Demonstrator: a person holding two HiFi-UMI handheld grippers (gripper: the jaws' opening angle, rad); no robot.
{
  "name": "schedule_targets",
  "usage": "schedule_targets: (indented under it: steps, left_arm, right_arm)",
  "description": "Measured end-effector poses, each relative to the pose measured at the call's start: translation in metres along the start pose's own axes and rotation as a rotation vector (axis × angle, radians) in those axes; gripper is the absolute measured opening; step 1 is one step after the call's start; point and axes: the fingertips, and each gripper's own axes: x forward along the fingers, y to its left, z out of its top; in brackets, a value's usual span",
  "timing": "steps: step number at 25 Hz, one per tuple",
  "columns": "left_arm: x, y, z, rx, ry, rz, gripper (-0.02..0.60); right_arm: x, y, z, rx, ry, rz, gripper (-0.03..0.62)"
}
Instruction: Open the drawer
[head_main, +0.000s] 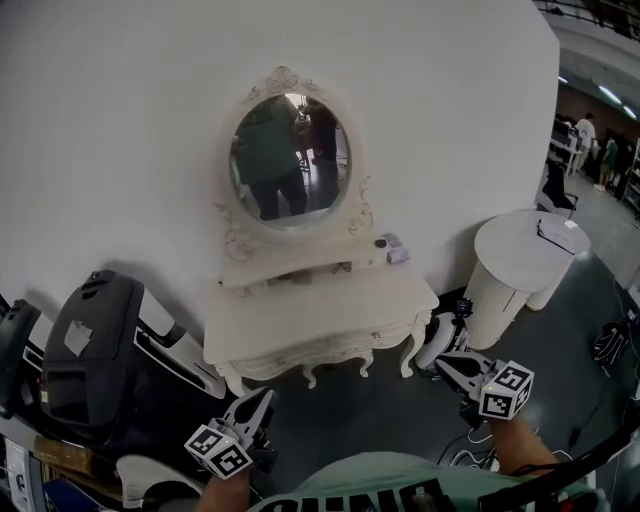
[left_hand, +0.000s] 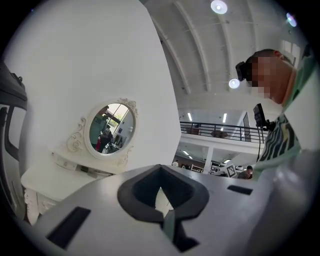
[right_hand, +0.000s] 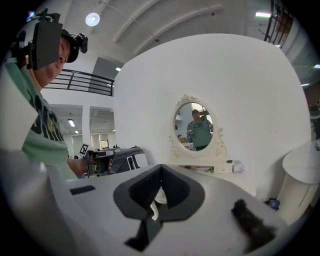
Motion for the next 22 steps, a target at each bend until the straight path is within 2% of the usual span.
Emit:
schedule_targets:
  steps: [4, 8, 14, 18, 22]
  left_arm:
    - [0.008, 0.024, -0.001, -0.024, -0.001, 0.015, 0.000]
    - [0.030, 0.032, -0.006, -0.025, 0.001, 0.032, 0.000]
    - [0.076, 0.031, -0.005, 0.021, -0.049, 0.124, 0.000]
    - [0.119, 0.024, -0.008, -0.011, -0.089, 0.194, 0.000]
    - [0.174, 0.014, -0.014, -0.013, -0.104, 0.221, 0.000]
  right_arm:
    - [0.020, -0.012, 0.004, -0.005, 0.011, 0.001, 0.012]
    - [0.031, -0.040, 0.007, 0.009, 0.000, 0.017, 0.011]
    - [0.053, -0.104, 0.023, -0.027, -0.011, 0.128, 0.011]
    - [0.062, -0.150, 0.039, -0.051, 0.009, 0.209, 0.011]
    - [0.058, -0.200, 0.049, -0.069, 0.011, 0.257, 0.011]
